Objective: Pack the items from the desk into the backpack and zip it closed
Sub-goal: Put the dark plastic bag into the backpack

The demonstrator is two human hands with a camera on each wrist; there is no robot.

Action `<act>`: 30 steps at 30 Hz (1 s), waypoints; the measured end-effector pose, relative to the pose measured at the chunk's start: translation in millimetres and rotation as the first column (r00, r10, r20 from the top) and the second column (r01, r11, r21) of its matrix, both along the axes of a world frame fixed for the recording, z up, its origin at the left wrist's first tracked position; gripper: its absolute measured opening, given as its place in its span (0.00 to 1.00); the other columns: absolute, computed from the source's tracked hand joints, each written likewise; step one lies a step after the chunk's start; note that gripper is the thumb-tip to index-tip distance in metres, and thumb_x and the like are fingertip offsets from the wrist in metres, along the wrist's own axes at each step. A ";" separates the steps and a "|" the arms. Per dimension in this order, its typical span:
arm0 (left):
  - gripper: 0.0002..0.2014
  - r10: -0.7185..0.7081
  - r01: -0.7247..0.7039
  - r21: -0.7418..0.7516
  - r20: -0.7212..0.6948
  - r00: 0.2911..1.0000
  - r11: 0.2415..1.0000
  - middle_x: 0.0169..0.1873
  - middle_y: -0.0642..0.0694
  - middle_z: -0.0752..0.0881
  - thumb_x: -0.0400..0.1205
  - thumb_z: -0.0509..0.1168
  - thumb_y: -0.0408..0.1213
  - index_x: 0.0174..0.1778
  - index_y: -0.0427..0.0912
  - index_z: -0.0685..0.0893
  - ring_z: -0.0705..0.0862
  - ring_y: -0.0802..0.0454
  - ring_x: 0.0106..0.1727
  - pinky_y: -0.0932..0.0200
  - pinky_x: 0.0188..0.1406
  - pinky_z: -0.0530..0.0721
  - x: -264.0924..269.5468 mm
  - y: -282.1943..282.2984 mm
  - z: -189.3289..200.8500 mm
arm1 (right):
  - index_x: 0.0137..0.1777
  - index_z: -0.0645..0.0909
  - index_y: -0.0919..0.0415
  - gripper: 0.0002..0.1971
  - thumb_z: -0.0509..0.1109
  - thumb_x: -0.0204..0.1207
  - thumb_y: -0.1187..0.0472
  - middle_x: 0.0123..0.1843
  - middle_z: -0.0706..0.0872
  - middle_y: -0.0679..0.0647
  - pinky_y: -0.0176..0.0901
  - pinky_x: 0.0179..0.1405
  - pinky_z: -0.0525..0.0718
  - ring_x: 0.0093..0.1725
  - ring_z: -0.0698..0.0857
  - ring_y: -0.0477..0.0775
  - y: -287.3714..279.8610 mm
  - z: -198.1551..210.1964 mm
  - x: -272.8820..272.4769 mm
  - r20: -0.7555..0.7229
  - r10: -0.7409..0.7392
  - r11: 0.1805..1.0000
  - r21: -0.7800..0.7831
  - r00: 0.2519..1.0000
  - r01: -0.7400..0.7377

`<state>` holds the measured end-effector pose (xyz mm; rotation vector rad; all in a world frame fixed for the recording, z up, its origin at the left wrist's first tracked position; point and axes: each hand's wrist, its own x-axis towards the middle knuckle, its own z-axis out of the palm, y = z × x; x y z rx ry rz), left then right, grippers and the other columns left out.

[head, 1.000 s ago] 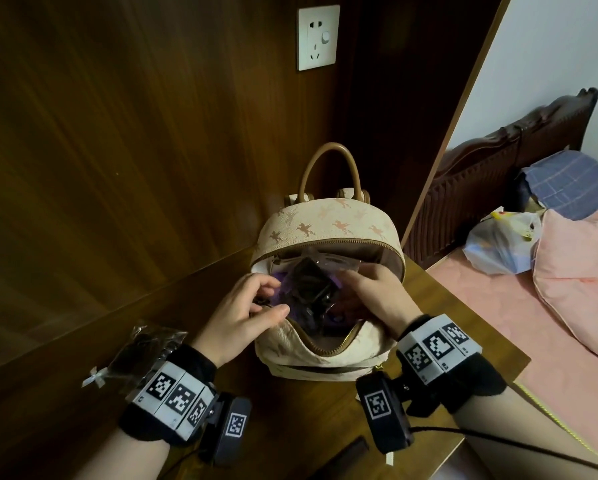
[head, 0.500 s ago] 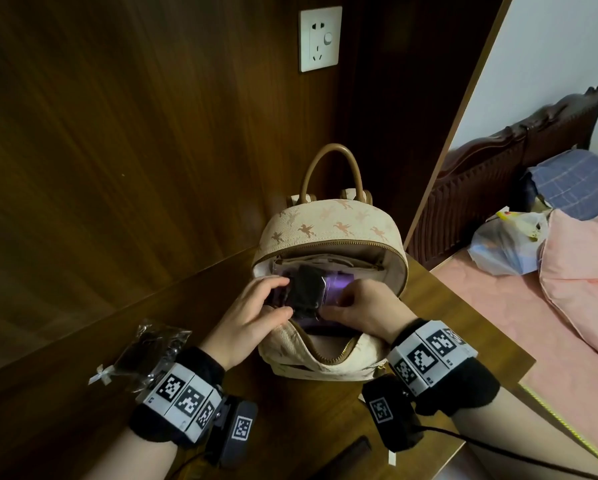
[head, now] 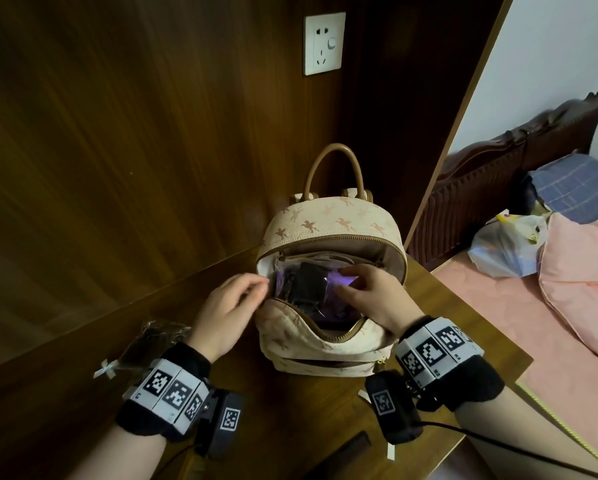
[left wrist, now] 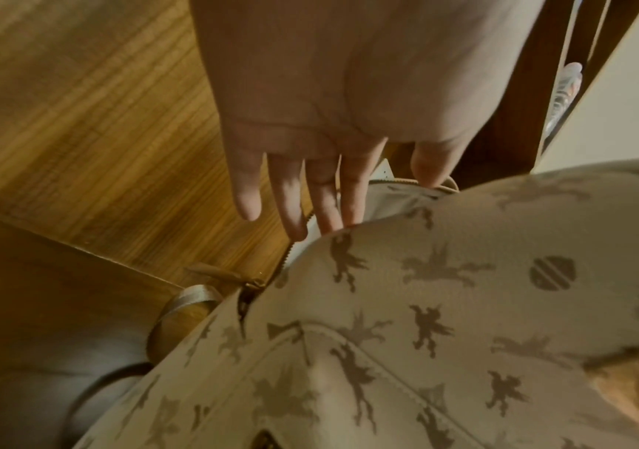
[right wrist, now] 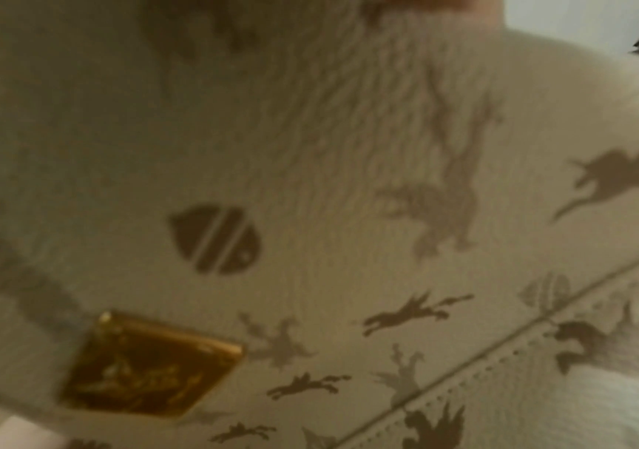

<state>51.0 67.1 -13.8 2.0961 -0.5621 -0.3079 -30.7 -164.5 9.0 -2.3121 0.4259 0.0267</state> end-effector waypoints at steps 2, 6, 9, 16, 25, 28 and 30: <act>0.11 0.119 -0.117 -0.058 0.024 0.993 0.991 0.55 0.55 0.83 0.84 0.56 0.50 0.55 0.54 0.82 0.80 0.58 0.59 0.63 0.56 0.76 4.9 6.6 -2.8 | 0.64 0.80 0.55 0.15 0.64 0.80 0.52 0.53 0.86 0.53 0.40 0.46 0.82 0.51 0.85 0.52 -2.1 1.2 -0.8 0.039 -0.033 0.998 0.048 0.999 0.031; 0.12 0.312 -0.310 -0.114 0.004 0.950 0.944 0.58 0.52 0.80 0.87 0.51 0.44 0.56 0.52 0.81 0.77 0.55 0.61 0.57 0.58 0.73 18.6 18.2 -8.8 | 0.54 0.82 0.53 0.08 0.63 0.81 0.55 0.48 0.89 0.55 0.48 0.52 0.85 0.49 0.87 0.56 -3.6 3.4 0.8 0.099 -0.044 0.992 0.118 0.994 0.032; 0.14 0.395 -0.394 -0.096 -0.012 0.919 0.914 0.62 0.49 0.76 0.87 0.54 0.44 0.61 0.46 0.81 0.74 0.55 0.59 0.57 0.56 0.71 27.5 21.6 -13.9 | 0.51 0.82 0.54 0.06 0.64 0.81 0.56 0.43 0.89 0.54 0.46 0.46 0.85 0.42 0.88 0.53 2.0 14.2 1.1 0.138 -0.026 0.985 0.173 0.990 0.002; 0.15 0.582 -0.585 -0.035 -0.073 0.810 0.810 0.72 0.48 0.67 0.85 0.56 0.48 0.64 0.48 0.78 0.73 0.44 0.68 0.48 0.58 0.77 45.4 41.7 -33.4 | 0.51 0.83 0.49 0.06 0.65 0.79 0.57 0.48 0.87 0.48 0.41 0.50 0.84 0.49 0.85 0.47 33.4 50.5 -4.7 0.303 0.066 0.993 0.074 0.951 -0.093; 0.16 0.752 -0.738 0.145 -0.108 0.650 0.659 0.75 0.42 0.67 0.85 0.57 0.46 0.68 0.47 0.77 0.62 0.38 0.77 0.38 0.72 0.64 55.0 90.7 -67.4 | 0.50 0.85 0.53 0.08 0.67 0.75 0.59 0.44 0.88 0.45 0.36 0.41 0.78 0.43 0.84 0.44 102.2 72.3 -0.1 0.497 0.392 0.911 -0.325 0.774 -0.253; 0.17 0.764 -0.729 0.238 -0.121 0.634 0.642 0.74 0.40 0.68 0.84 0.58 0.44 0.69 0.47 0.76 0.63 0.36 0.75 0.38 0.72 0.62 53.5 106.8 -78.2 | 0.50 0.86 0.53 0.08 0.67 0.74 0.60 0.44 0.88 0.46 0.33 0.40 0.74 0.43 0.84 0.45 119.9 59.9 6.3 0.471 0.484 0.863 -0.396 0.738 -0.313; 0.18 0.766 -0.714 0.287 -0.151 0.625 0.639 0.74 0.40 0.68 0.84 0.59 0.44 0.70 0.46 0.76 0.64 0.35 0.74 0.40 0.70 0.65 51.0 115.6 -85.4 | 0.50 0.86 0.53 0.08 0.67 0.74 0.61 0.46 0.88 0.47 0.36 0.43 0.80 0.45 0.85 0.46 128.9 49.4 12.1 0.445 0.527 0.841 -0.397 0.724 -0.368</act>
